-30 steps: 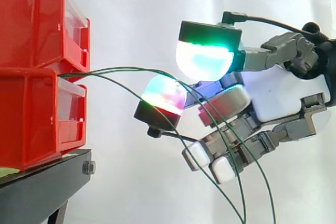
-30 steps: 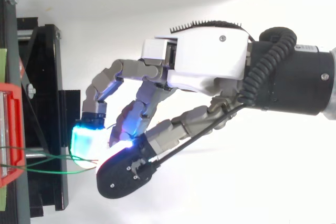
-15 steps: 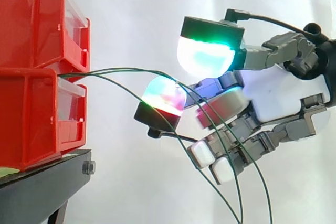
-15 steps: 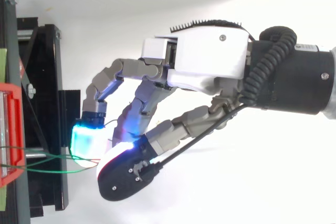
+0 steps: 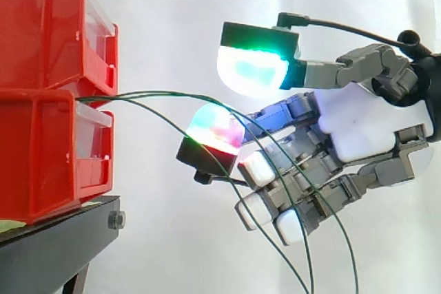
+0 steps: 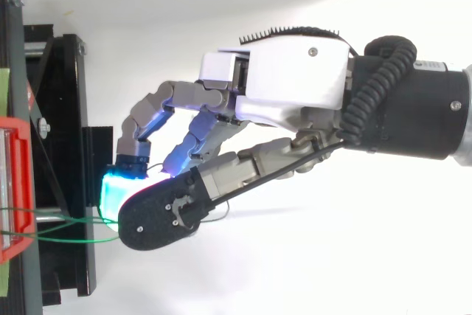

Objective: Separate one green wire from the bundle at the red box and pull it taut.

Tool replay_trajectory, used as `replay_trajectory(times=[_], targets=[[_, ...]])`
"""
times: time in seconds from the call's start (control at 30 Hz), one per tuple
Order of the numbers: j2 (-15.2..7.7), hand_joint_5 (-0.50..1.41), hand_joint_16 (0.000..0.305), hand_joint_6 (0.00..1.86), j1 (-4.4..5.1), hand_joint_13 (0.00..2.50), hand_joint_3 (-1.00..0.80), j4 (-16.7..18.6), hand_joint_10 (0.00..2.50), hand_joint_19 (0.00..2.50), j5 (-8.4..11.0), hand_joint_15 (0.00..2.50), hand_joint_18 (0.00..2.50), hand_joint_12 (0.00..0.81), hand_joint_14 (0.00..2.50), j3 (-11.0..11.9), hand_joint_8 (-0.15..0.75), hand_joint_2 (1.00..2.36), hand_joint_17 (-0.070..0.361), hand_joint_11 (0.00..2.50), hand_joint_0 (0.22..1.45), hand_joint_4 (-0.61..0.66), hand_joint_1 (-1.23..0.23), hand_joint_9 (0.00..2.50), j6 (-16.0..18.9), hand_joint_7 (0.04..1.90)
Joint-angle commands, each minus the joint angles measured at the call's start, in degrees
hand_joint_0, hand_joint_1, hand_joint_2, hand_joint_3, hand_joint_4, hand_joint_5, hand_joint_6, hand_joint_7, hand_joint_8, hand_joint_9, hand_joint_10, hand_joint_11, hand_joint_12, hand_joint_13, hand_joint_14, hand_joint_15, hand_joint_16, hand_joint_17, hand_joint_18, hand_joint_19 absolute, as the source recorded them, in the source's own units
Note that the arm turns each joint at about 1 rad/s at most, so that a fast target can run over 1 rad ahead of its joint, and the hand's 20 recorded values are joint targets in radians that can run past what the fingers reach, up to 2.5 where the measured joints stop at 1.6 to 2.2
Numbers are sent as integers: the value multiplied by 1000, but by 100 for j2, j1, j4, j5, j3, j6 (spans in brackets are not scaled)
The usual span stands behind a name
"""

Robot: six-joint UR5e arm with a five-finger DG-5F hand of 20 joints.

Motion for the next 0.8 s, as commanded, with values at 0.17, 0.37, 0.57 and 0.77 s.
replay_trajectory(times=[0.17, 0.37, 0.57, 0.77], targets=[[0, -210, 47, 854, 8, 804, -500, 114, 8, 463, 0, 382, 690, 308, 15, -3, 393, 1000, 105, 218, 577, 153, -480, 989, -17, 687], [0, -215, 48, 813, -1, 832, -500, 132, 12, 468, 0, 424, 708, 321, 17, -3, 380, 1000, 109, 309, 571, 175, -446, 1083, -17, 681], [0, -206, 49, 756, -1, 841, -499, 132, 15, 479, 0, 445, 707, 325, 17, -3, 360, 1000, 109, 393, 570, 172, -438, 1128, -17, 712], [0, -207, 49, 746, 8, 843, -496, 132, 16, 486, 0, 463, 706, 326, 18, -3, 352, 1000, 111, 454, 569, 170, -442, 1125, -17, 732]])
